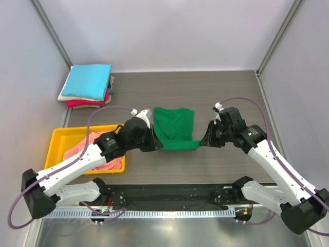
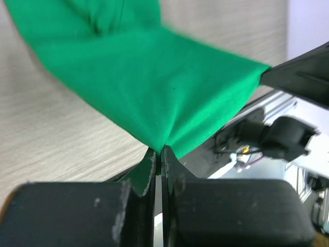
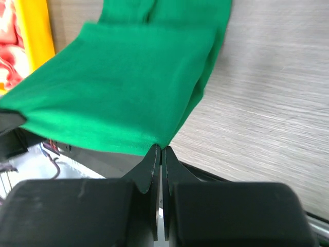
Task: Fold and stack the t-shirts
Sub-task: Fold the tshirt
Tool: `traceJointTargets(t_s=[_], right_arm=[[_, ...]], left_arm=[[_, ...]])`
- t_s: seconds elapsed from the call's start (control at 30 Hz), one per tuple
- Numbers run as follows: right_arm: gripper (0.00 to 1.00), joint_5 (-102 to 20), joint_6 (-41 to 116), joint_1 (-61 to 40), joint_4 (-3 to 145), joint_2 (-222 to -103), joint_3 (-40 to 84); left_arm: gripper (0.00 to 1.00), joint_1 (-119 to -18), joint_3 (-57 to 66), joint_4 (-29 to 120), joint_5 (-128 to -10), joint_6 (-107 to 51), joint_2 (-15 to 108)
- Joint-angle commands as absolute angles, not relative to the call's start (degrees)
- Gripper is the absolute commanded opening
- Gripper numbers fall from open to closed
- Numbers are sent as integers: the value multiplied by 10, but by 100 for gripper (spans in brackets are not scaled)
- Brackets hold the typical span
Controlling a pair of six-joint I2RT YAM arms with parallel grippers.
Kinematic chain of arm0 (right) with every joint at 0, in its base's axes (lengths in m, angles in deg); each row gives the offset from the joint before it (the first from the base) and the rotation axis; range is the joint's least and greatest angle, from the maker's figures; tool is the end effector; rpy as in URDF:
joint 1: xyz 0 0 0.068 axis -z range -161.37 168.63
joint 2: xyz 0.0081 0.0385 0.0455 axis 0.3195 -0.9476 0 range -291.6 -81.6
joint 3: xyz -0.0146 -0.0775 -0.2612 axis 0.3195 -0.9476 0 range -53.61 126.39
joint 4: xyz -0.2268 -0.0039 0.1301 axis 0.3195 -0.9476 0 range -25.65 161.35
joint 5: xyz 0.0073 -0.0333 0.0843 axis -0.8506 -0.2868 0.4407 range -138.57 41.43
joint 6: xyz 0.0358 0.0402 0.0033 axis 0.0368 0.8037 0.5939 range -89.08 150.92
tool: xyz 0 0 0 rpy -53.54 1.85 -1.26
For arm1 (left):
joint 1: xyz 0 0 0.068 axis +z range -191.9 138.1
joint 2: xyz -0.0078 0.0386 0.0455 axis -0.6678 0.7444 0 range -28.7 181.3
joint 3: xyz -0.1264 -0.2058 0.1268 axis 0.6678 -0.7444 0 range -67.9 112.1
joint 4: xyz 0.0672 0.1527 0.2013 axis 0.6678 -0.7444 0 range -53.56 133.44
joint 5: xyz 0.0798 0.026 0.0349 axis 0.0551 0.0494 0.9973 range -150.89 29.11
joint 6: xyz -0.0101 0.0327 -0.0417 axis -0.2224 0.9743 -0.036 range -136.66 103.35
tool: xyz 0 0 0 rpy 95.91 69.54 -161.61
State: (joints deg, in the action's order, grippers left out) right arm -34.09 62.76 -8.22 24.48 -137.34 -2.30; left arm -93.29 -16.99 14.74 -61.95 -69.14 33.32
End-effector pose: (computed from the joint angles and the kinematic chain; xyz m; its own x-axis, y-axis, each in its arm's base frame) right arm 0.1638 0.0929 0.2879 -0.8959 0.1189 -0.4280 -0.1226 0.8599 0.4955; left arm 0.1444 -0.1819 0.2880 -0.8700 -0.1814 -0.4584 0.1643 0.7700 -0.6165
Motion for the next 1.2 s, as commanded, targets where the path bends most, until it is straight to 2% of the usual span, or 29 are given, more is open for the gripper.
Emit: traceJointTargets(t_s=[0.0, 0.27, 0.47, 0.63, 1.03, 1.17], right_arm=[[1, -407, 641, -84, 199, -1380, 53], [1, -478, 594, -82, 196, -1499, 145], [1, -484, 561, -64, 193, -1582, 214], [1, -483, 541, -48, 191, -1649, 268], [1, -450, 516, 2, 193, -1791, 359], [1, -444, 515, 15, 194, -1852, 428]], left_arm=[[0, -933, -112, 64, -557, -671, 319], [0, -884, -21, 22, -537, -612, 391], [0, -794, -14, 56, -639, -604, 440], [0, -741, 21, 68, -676, -586, 503], [0, -673, 126, 72, -737, -565, 640], [0, -650, 190, 70, -757, -564, 720]])
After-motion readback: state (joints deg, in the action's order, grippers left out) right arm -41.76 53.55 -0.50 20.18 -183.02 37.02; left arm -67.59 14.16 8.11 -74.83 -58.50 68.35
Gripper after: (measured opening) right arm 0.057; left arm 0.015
